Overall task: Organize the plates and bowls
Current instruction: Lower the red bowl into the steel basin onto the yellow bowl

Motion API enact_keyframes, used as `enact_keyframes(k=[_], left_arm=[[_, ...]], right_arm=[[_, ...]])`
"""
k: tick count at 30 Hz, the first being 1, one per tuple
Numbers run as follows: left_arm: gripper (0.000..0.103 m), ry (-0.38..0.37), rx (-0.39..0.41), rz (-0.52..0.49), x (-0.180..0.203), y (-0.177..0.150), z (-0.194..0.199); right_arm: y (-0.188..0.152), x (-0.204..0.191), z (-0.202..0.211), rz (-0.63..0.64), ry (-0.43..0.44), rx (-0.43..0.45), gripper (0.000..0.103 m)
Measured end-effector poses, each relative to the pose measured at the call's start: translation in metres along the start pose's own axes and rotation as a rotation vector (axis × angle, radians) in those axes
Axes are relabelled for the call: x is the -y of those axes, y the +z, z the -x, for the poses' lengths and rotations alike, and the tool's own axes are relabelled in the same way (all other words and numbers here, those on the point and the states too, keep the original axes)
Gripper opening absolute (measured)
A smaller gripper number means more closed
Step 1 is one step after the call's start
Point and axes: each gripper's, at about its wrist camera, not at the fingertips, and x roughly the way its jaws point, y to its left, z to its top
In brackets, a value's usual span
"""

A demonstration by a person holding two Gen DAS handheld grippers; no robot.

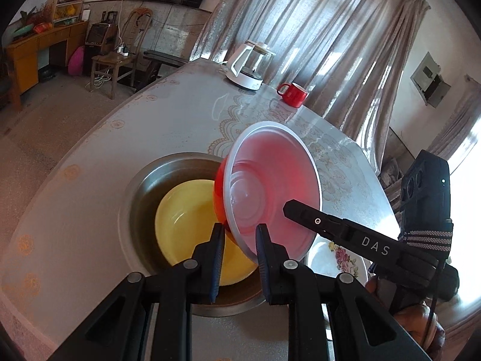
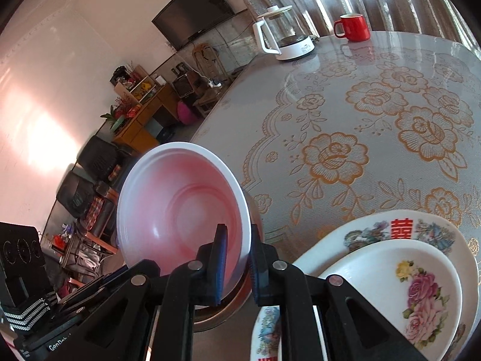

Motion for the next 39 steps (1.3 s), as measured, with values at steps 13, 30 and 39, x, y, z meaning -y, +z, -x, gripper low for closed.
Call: enact_keyframes(k=[13, 30, 39], left_arm=[[0.021, 0.016, -0.041, 0.076, -0.028, -0.011, -0.004], [0.021, 0.047, -0.035, 0.068, -0.037, -0.019, -0.005], [0.023, 0.091, -0.012, 0.021, -0.033, -0.023, -0.002]], right_arm=[[-0.012, -0.017, -0.019, 0.033, -0.008, -0.056, 0.015], [-0.021, -0.021, -0.026, 0.067, -0.068, -0.072, 0.023], [-0.023, -0.026, -0.029, 0.113, -0.089, -0.072, 0.023]])
